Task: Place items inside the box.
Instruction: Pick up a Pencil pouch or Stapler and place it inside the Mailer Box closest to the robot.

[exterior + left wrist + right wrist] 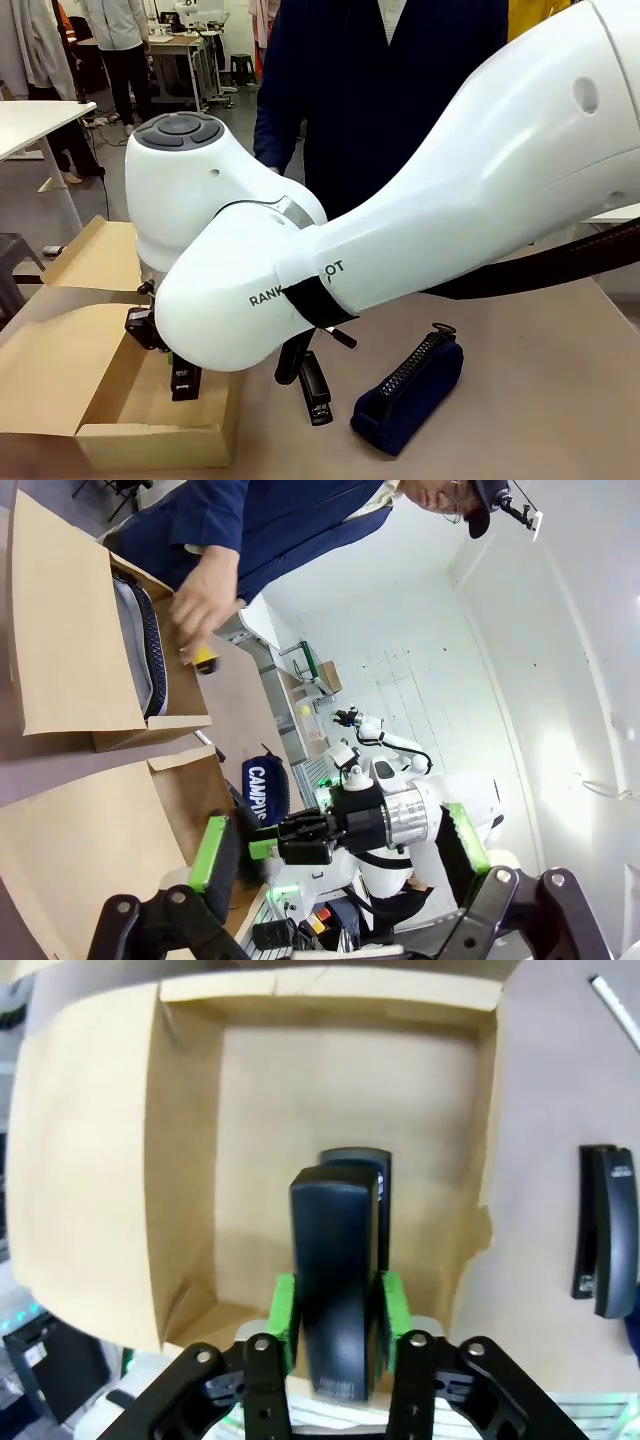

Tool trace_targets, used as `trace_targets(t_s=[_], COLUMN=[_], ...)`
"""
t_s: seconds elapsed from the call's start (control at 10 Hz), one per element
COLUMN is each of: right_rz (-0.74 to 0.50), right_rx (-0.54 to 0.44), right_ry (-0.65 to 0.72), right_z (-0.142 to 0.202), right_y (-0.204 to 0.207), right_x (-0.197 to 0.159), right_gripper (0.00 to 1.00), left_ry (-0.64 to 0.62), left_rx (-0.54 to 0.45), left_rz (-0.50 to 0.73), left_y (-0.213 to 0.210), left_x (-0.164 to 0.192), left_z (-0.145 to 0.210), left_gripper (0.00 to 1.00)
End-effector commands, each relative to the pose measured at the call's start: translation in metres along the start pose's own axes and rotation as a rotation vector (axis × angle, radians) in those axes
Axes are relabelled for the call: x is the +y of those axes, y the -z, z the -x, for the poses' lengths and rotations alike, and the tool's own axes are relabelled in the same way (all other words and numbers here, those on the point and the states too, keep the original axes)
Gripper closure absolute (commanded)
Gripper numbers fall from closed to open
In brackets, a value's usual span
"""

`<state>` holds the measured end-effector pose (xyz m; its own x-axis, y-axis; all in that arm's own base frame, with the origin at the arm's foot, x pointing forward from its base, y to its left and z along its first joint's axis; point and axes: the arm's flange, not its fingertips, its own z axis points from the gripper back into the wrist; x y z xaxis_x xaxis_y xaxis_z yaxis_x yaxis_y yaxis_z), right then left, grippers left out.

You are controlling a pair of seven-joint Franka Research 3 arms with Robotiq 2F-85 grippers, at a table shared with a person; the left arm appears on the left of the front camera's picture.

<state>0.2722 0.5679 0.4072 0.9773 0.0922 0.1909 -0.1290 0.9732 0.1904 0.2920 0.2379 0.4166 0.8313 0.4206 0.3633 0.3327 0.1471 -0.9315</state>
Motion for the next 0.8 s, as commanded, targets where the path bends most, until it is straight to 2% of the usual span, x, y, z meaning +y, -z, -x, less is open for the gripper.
trace_targets(t_s=[0.0, 0.1, 0.2, 0.5, 0.7], right_rz=[0.037, 0.038, 0.034, 0.029, 0.036], right_rx=[-0.044, -0.051, -0.052, -0.040, 0.052], right_ry=[0.019, 0.023, 0.024, 0.012, -0.054], right_z=[0.000, 0.000, 0.001, 0.001, 0.001], right_y=[-0.002, -0.002, -0.003, -0.016, -0.040], right_x=[0.007, 0.006, 0.005, -0.014, -0.048], right_gripper=[0.00, 0.07, 0.00, 0.00, 0.00], left_ry=[0.022, 0.022, 0.022, 0.022, 0.022], left_rx=[0.003, 0.003, 0.003, 0.003, 0.003], left_rz=[0.013, 0.013, 0.013, 0.013, 0.013], left_y=[0.000, 0.000, 0.000, 0.000, 0.000], left_x=[-0.002, -0.002, -0.002, -0.002, -0.002], left_z=[0.002, 0.002, 0.002, 0.002, 0.002], left_gripper=[0.00, 0.00, 0.00, 0.00, 0.00])
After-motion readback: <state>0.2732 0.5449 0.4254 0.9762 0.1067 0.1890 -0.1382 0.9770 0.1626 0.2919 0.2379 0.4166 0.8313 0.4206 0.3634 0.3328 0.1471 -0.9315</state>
